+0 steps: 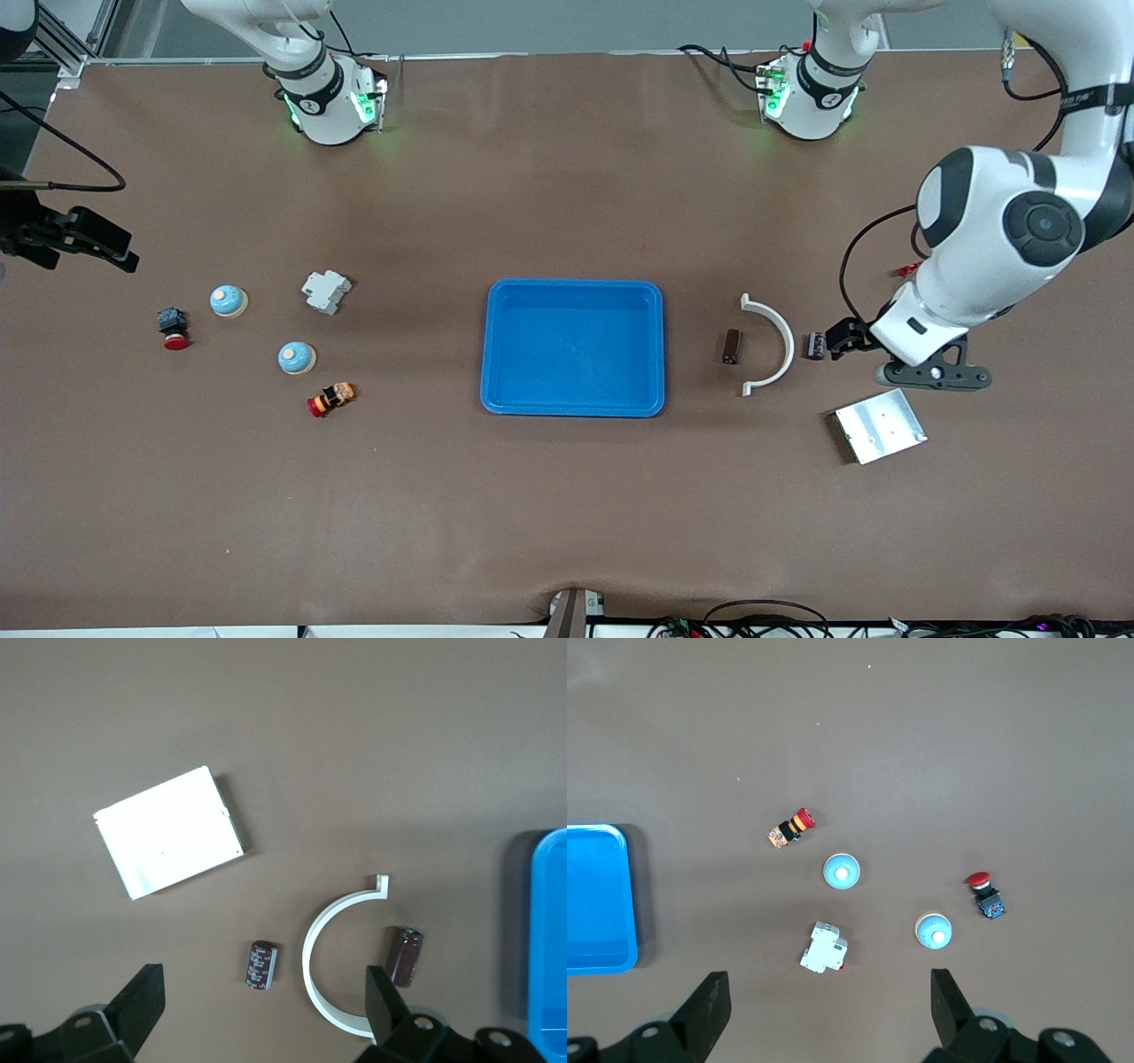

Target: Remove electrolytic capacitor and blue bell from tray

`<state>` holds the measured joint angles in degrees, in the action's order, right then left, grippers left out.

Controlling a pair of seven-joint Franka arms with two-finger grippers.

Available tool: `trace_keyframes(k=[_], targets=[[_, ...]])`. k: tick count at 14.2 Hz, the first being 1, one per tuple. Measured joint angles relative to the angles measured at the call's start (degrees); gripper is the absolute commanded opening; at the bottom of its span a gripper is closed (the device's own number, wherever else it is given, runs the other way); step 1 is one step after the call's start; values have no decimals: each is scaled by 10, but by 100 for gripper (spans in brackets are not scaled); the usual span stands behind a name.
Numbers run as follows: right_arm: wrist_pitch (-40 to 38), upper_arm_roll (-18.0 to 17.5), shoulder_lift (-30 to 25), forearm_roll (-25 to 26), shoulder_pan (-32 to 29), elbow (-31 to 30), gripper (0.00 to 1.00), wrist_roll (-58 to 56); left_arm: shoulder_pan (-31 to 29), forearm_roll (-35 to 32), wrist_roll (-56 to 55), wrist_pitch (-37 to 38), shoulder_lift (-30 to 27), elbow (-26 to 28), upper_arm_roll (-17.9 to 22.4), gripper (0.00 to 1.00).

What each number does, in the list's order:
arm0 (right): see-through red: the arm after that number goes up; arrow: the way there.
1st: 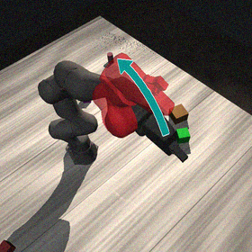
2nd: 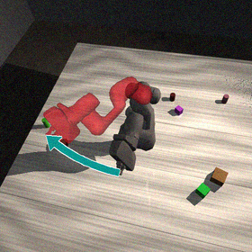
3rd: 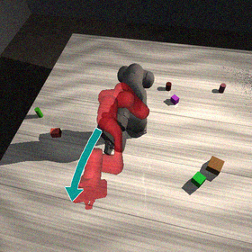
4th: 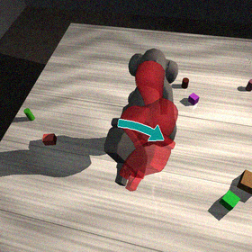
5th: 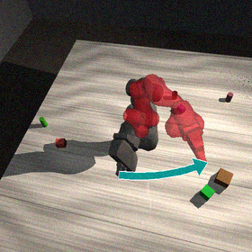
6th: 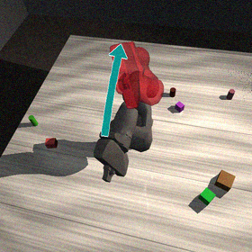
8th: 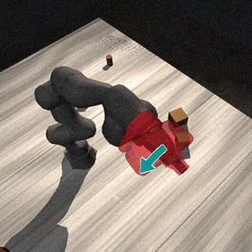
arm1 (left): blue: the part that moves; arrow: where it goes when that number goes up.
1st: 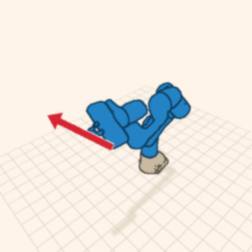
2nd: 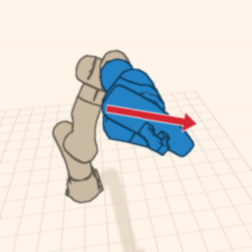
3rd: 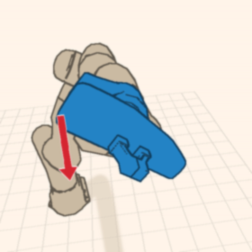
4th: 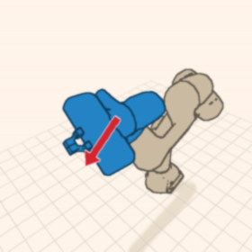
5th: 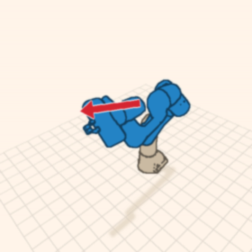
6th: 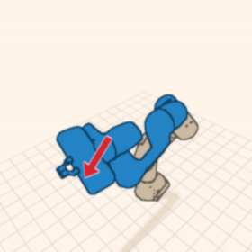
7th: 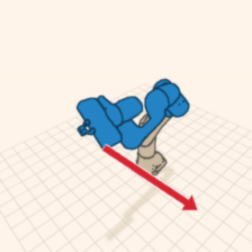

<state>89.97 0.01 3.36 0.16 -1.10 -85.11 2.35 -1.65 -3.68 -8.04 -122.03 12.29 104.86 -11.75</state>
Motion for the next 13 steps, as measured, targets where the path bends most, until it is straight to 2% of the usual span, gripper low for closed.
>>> trace_keyframes(k=[6, 13], targets=[[-1, -2, 0, 0, -11, 0, 100, -4, -9, 10, -8, 66, -60, -21, 4, 100], [-14, -4, 0, -5, -11, 0, 100, -4, -4, 15, -8, 200, -70, -83, -2, 100]])
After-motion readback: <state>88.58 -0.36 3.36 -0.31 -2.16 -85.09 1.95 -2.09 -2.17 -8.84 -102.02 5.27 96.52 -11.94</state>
